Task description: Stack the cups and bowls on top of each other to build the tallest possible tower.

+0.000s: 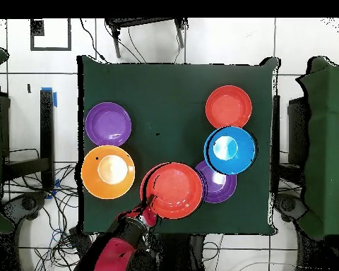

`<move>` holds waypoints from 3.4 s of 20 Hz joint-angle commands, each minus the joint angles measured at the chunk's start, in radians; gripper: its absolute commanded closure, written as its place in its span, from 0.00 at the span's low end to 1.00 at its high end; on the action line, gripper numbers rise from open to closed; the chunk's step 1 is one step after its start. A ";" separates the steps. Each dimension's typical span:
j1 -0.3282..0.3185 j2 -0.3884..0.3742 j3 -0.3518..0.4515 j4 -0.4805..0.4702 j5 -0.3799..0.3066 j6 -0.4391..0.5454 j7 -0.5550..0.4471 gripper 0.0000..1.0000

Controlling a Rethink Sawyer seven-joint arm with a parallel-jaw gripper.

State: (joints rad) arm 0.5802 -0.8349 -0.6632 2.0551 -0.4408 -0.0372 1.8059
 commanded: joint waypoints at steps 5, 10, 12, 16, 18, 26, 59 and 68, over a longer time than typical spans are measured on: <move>-0.020 0.045 0.046 -0.099 -0.049 0.175 0.006 1.00; -0.056 0.017 0.074 -0.104 -0.074 0.206 -0.026 1.00; -0.073 0.004 0.087 -0.107 -0.090 0.215 -0.042 1.00; -0.098 -0.006 0.112 -0.131 -0.114 0.235 -0.061 1.00; -0.109 -0.015 0.123 -0.134 -0.127 0.245 -0.070 1.00; -0.151 -0.054 0.171 -0.124 -0.183 0.272 -0.085 1.00; -0.284 -0.137 0.341 -0.122 -0.314 0.353 -0.114 1.00; -0.330 -0.157 0.394 -0.116 -0.329 0.372 -0.131 1.00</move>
State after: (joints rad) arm 0.2876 -1.0031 -0.3848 1.9550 -0.6973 0.2266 1.8059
